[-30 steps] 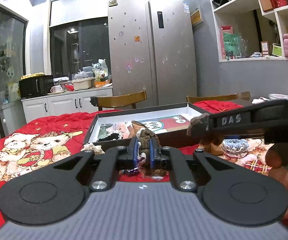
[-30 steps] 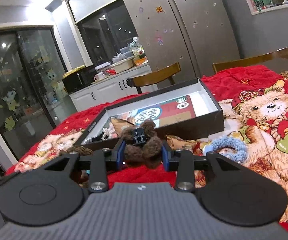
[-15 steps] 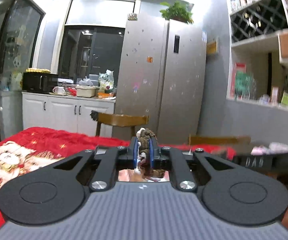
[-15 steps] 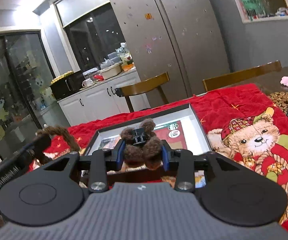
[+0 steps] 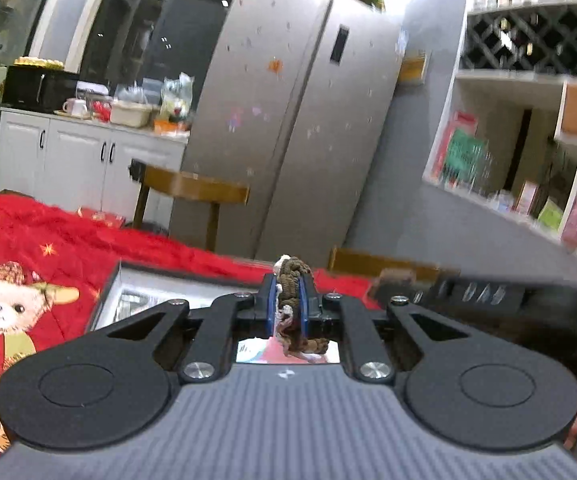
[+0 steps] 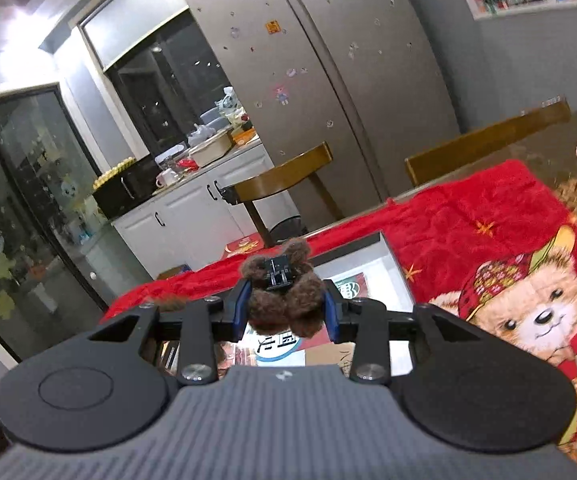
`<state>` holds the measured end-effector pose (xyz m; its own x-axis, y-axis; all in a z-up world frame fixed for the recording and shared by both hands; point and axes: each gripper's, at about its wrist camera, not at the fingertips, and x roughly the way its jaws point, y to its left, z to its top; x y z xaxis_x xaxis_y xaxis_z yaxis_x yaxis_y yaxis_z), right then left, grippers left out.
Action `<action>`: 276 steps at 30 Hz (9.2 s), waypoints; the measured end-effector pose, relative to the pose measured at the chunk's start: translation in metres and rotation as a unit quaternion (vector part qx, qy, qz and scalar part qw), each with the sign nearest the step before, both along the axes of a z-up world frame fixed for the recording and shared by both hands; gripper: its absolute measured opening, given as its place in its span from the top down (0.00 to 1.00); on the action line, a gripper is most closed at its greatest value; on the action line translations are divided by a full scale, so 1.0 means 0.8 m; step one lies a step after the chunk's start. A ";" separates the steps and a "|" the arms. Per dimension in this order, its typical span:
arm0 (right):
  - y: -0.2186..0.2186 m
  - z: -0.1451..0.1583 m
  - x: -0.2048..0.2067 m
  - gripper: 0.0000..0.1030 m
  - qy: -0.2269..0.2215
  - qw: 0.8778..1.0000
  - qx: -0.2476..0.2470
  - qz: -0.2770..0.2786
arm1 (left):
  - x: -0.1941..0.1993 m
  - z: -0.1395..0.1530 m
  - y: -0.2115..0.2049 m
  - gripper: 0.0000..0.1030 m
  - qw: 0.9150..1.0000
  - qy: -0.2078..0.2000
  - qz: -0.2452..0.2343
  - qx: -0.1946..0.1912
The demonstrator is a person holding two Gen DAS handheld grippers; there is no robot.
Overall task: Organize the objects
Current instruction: 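Lift both held items and carry them over the black box, then lower both items into the box and open both grippers, then grasp the fuzzy brown comb clip with the left gripper while the right gripper approaches the lighters, then grasp the purple lighter with the right gripper while the left gripper holds the comb clip, then lift both held items and carry them over the black box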
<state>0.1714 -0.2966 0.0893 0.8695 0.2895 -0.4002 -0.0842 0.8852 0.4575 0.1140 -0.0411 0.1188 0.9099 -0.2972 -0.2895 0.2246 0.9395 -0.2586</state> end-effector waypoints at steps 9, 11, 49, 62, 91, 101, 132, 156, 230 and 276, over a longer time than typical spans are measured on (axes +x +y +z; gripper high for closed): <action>0.010 -0.059 0.043 0.61 0.071 0.997 -0.020 -0.002 | 0.030 -0.085 -0.025 0.86 0.997 0.029 0.007 0.065; 0.010 -0.071 0.050 0.61 0.086 0.996 -0.017 0.003 | 0.032 -0.095 -0.025 0.86 0.997 0.032 0.009 0.075; 0.033 -0.102 0.064 0.61 0.097 0.990 -0.066 0.074 | 0.052 -0.147 -0.039 0.86 0.988 0.033 0.052 0.143; 0.032 -0.102 0.063 0.61 0.098 0.990 -0.063 0.077 | 0.053 -0.147 -0.037 0.86 0.989 0.038 0.041 0.135; 0.029 -0.102 0.057 0.34 0.100 0.992 -0.041 0.061 | 0.058 -0.148 -0.030 0.37 0.992 0.048 0.041 0.112; 0.016 -0.048 0.025 0.28 0.042 0.998 -0.021 0.043 | 0.040 -0.127 -0.024 0.34 0.992 0.022 0.053 0.114; 0.072 -0.010 -0.108 0.00 -0.111 0.991 -0.040 0.071 | -0.168 -0.085 0.108 0.26 0.992 -0.041 0.015 0.117; 0.096 -0.121 -0.071 0.00 -0.013 0.984 -0.084 0.156 | -0.069 -0.150 0.111 0.40 0.976 0.117 -0.017 0.182; 0.124 -0.123 -0.067 0.22 -0.006 0.977 -0.184 0.109 | -0.108 -0.132 0.126 0.53 0.987 0.037 0.050 0.149; 0.114 -0.034 0.096 0.22 0.024 0.997 -0.002 0.067 | 0.041 -0.001 0.135 0.53 0.999 -0.004 0.038 0.032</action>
